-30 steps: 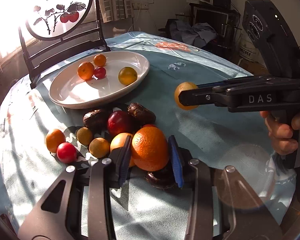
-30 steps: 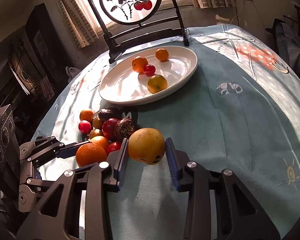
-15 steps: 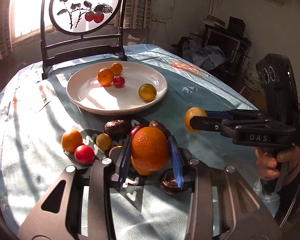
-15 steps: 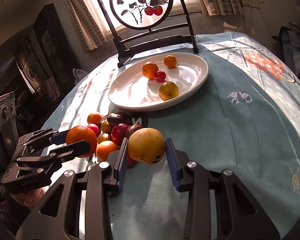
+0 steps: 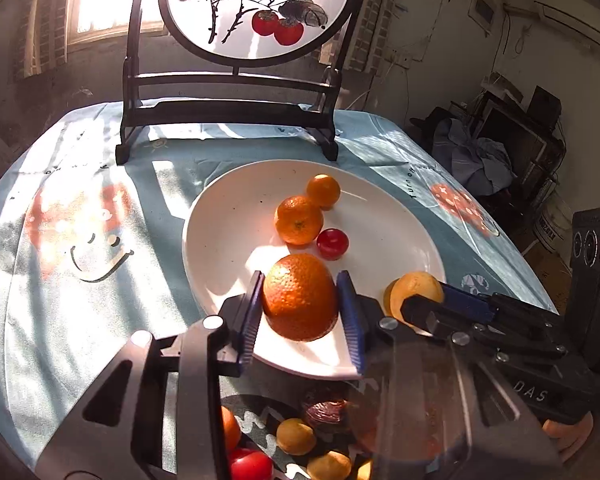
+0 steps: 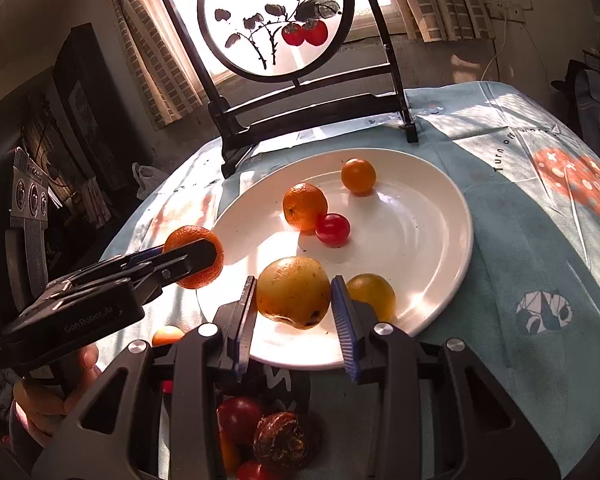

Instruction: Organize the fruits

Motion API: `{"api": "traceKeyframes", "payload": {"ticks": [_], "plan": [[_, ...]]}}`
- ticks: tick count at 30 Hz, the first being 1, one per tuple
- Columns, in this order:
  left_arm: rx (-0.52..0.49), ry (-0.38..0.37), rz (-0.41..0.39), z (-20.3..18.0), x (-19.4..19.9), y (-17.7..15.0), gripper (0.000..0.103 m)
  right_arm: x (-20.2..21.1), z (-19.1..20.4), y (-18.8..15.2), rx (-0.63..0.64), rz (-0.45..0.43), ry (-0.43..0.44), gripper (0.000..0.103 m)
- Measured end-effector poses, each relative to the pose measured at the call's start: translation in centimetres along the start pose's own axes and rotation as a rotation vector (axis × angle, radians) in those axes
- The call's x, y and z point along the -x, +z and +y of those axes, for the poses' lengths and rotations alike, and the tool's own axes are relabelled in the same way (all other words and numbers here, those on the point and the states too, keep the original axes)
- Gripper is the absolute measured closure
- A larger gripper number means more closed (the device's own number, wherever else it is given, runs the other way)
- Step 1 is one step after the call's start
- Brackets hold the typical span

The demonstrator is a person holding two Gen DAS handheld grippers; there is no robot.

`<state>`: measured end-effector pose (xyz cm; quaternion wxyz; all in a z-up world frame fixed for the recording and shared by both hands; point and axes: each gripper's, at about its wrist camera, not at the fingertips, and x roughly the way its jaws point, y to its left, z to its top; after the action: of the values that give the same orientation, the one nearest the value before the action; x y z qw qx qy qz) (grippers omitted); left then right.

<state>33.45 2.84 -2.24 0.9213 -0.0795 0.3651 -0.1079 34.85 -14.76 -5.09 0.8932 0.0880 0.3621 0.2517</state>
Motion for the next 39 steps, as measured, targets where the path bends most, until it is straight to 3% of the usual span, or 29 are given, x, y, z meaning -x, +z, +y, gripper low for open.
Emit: {"api": "traceKeyframes", "payload": {"ticks": [5,7,9,12,15,20,24,29,36,39], "plan": [[0.002,0.011,0.052,0.3,-2.0,0.2,0.065,-2.0,0.1,0.4,0.017,0.035,-0.006,0.063],[-0.003,0.03,0.042,0.2,-1.6,0.1,0.047,-1.9,0.2,0.3,0.023,0.047,-0.011,0.055],[-0.003,0.073,-0.011,0.2,0.0,0.0,0.019,-0.8,0.3,0.3,0.023,0.029,0.009,0.055],[0.008,0.068,-0.058,0.6,2.6,-0.3,0.011,1.2,0.8,-0.1,0.057,0.005,0.029,0.055],[0.011,0.086,-0.078,1.2,5.0,-1.6,0.006,2.6,1.2,-1.6,0.082,0.038,0.075,0.055],[0.081,0.104,-0.055,3.0,6.7,-4.5,0.006,4.2,1.8,-4.9,0.095,0.116,0.113,0.055],[0.097,0.124,-0.036,3.8,7.6,-6.1,0.006,5.4,3.0,-7.5,0.131,0.219,0.199,0.055],[0.097,0.143,-0.045,4.0,8.6,-7.1,0.006,6.3,5.3,-10.8,0.291,0.282,0.156,0.055],[0.07,0.167,-0.049,3.6,9.1,-7.4,0.006,4.7,5.6,-12.4,0.338,0.355,0.086,0.055],[0.088,0.164,-0.053,4.1,9.4,-7.4,0.006,4.7,6.2,-12.8,0.385,0.342,0.06,0.055]]}}
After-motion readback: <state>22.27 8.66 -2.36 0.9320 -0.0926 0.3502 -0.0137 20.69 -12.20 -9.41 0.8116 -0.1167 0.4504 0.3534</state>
